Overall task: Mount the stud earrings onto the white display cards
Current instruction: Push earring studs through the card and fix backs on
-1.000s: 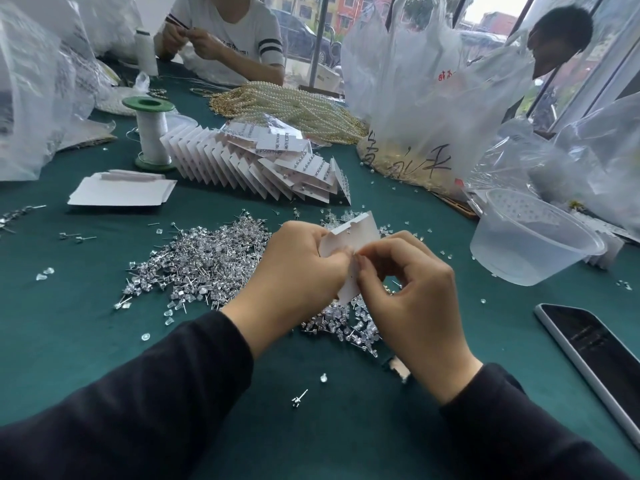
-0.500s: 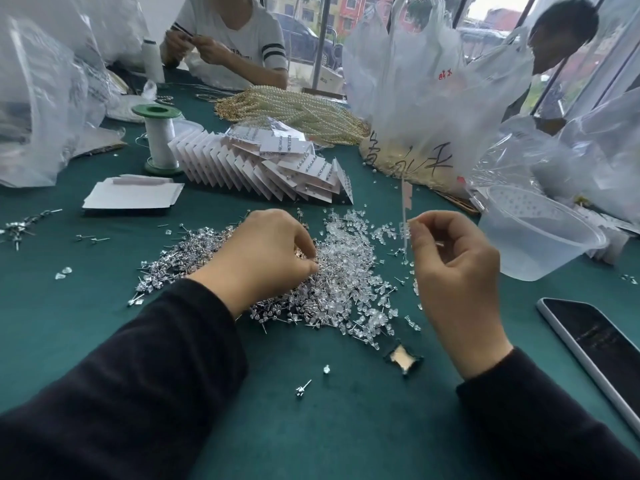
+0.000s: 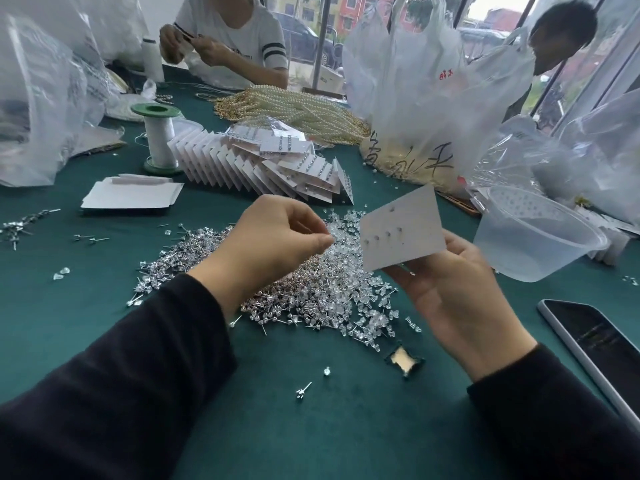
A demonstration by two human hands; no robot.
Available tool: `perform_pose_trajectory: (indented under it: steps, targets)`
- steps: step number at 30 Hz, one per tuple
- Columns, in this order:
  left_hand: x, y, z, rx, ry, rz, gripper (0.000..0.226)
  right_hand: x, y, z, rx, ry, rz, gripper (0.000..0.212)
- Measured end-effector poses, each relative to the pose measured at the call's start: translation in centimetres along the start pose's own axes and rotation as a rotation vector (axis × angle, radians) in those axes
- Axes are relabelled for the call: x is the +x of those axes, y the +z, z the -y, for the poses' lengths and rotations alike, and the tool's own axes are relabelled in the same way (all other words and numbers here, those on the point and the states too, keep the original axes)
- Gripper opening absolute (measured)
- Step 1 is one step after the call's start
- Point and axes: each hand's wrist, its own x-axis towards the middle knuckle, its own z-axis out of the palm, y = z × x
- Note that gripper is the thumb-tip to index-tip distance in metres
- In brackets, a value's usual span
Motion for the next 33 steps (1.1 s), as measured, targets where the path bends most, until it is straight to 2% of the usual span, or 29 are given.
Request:
perform_pose_trajectory:
  steps: [2, 4, 6, 10, 16, 20, 27, 33]
  targets:
    - [-0.2, 0.2, -0.3, -0.216, -0.001, 0.035, 0.007, -0.1, 0.1, 0.3, 0.124, 0.139, 0.06, 0.018]
    - [-0.4, 0.4, -0.8, -0.384, 0.039, 0.061, 0.006, -0.3, 0.3, 0.3, 0.204, 0.198, 0.136, 0.028]
    - [-0.7, 0.8, -1.3, -0.441, 0.119, 0.022, 0.011, -0.5, 0.6, 0.2, 0.241, 0.225, 0.197, 0.03]
    - [-1.3, 1.9, -2.0, -0.317, 0.217, -0.058, 0.007, -1.0, 1.1, -0.2, 0.261, 0.264, 0.311, 0.027]
    - [-1.9, 2.5, -2.1, -0.271, 0.237, -0.025, 0.007, -1.3, 1.5, -0.4, 0.249, 0.282, 0.413, 0.028]
    - [-1.7, 2.6, -2.1, -0.256, 0.24, -0.049, 0.01, -1.4, 1.5, -0.3, 0.23, 0.268, 0.419, 0.024]
    - [-1.6, 2.7, -1.8, -0.191, 0.262, -0.085, 0.009, -1.4, 1.4, -0.3, 0.197, 0.268, 0.365, 0.034]
    - [-1.5, 2.6, -1.7, -0.152, 0.266, -0.083, 0.007, -1.4, 1.3, -0.3, 0.198, 0.273, 0.354, 0.034]
